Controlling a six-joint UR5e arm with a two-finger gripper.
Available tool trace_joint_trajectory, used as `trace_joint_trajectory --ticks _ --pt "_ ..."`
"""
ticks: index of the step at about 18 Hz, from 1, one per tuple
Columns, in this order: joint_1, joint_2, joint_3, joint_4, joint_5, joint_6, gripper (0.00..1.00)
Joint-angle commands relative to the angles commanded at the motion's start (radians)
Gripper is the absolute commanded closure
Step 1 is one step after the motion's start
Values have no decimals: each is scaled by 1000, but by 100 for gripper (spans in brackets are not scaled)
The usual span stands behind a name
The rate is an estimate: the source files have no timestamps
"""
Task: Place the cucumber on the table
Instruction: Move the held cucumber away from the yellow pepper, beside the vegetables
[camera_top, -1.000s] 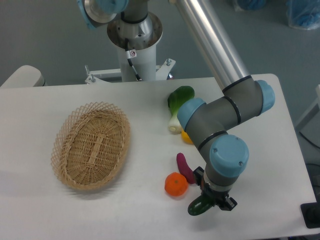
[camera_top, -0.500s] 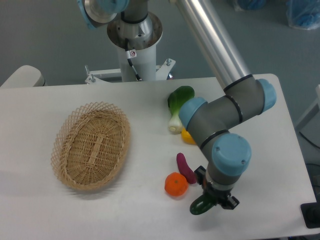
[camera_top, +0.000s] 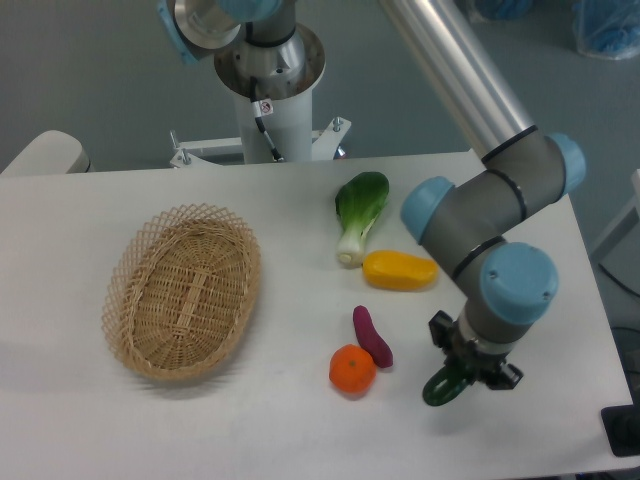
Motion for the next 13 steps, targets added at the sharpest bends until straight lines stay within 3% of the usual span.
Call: trace_joint_trajectory --ticks 5,13 --pt "23 0 -72 81 0 0 79" --pt "31 54 -147 83 3 80 76"
